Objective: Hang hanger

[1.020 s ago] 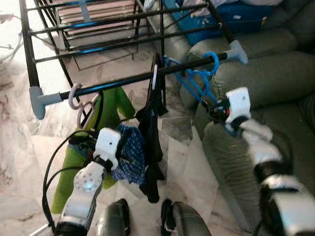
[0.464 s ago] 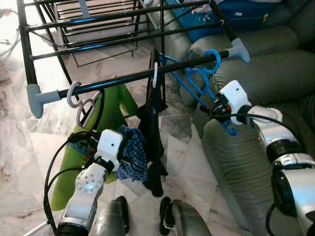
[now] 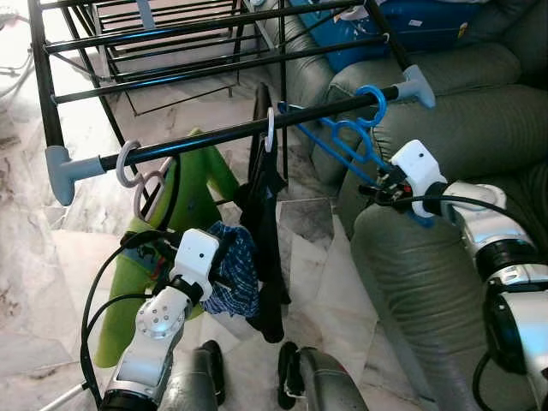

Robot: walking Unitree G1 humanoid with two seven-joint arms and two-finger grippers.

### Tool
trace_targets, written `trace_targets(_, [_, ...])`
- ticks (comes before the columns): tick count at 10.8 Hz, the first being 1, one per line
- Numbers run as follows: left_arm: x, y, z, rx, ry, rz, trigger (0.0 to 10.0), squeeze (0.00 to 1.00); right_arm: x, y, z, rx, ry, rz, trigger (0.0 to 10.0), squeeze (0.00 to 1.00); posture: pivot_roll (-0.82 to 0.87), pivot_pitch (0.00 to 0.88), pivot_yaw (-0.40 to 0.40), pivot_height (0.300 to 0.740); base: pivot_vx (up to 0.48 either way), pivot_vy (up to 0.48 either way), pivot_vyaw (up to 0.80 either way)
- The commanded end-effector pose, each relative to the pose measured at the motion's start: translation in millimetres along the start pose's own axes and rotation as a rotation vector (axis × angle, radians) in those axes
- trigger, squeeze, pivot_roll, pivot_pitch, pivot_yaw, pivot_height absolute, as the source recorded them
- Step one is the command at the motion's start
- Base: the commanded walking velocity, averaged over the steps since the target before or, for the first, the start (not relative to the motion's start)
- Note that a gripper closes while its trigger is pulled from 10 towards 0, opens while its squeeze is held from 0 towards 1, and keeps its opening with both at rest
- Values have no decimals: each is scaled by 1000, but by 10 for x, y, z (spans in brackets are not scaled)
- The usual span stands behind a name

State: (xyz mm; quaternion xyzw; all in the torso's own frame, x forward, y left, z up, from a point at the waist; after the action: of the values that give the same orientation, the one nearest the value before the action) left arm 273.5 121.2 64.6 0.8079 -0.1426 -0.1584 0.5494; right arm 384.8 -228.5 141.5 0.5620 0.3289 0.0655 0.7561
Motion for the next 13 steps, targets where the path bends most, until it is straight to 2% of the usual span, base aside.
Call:
trace_targets(1, [-11, -46, 52, 0, -20, -24, 10000, 0, -91, 75, 126, -8, -28, 3, 0, 0, 0, 235, -78, 740, 0, 0, 0])
trace_targets(4, [-5, -47, 118, 8, -36, -29, 10000, 0, -75, 145, 130, -13, -19, 0, 0, 0, 1, 234, -83, 740, 0, 0, 0])
trace_targets(10, [-1, -57, 120, 27, -47, -36, 10000, 0, -54, 132, 70, -1, 44, -6, 0, 0, 4, 235, -80, 740, 0, 0, 0])
trace_targets(11, [-5, -60, 117, 29, -49, -37, 10000, 0, -31, 184, 46, 32, 57, 30, 0, 0, 5, 234, -77, 740, 0, 0, 0])
trace_targets(12, [-18, -78, 106, 34, -51, -44, 10000, 0, 19, 348, 5, 62, 69, 108, 0, 0, 7, 236, -75, 740, 0, 0, 0])
trace_targets(13, [-22, -84, 104, 35, -50, -46, 10000, 0, 41, 420, 7, 98, 44, 159, 0, 0, 9, 236, -75, 740, 0, 0, 0])
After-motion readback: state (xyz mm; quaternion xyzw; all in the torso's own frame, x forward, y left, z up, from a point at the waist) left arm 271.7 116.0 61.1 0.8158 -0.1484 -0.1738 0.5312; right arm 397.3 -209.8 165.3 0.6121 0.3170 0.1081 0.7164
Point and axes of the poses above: a point about 5 cm out from each wrist's last joint towards the gripper, its own x axis pointing out of the wrist towards the gripper, its own y axis along the axis of the wrist's last joint, z = x × y, the point moved 2 cm from there along x, pointing out of the wrist towards the gripper, and after that the axes turned 12 degrees about x, right-handed, at the moved point
